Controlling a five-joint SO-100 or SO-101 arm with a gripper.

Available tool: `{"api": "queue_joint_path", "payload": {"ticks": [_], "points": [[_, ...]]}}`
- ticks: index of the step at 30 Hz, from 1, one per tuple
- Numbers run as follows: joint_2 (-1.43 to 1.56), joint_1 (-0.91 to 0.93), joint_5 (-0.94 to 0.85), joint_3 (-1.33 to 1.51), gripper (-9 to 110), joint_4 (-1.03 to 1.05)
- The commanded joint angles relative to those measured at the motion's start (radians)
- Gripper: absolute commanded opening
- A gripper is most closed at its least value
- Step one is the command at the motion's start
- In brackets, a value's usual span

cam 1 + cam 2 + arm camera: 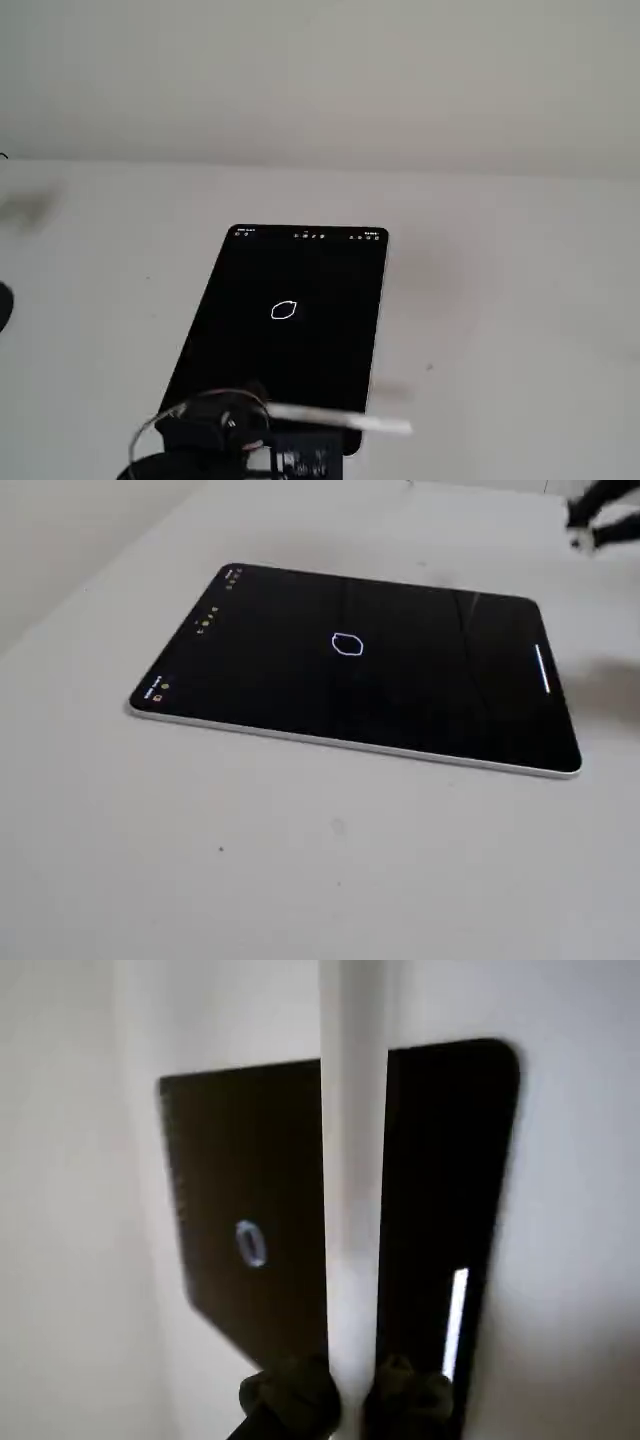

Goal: Draw a circular shape on the ipad using the apple pencil

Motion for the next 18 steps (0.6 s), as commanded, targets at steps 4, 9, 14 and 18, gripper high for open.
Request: {"api": "queue_joint_path", "payload": {"ticks": [4,9,14,18], "points": [[0.009,0.017,-0.005,0.061,0,0.072],[0.009,-0.026,-0.064,0.092,0,0.069],[0.009,-0.046,-0.072,0.114,0,0.066],[0.009,-0.072,-0.083,0.143,0,0.061]]}}
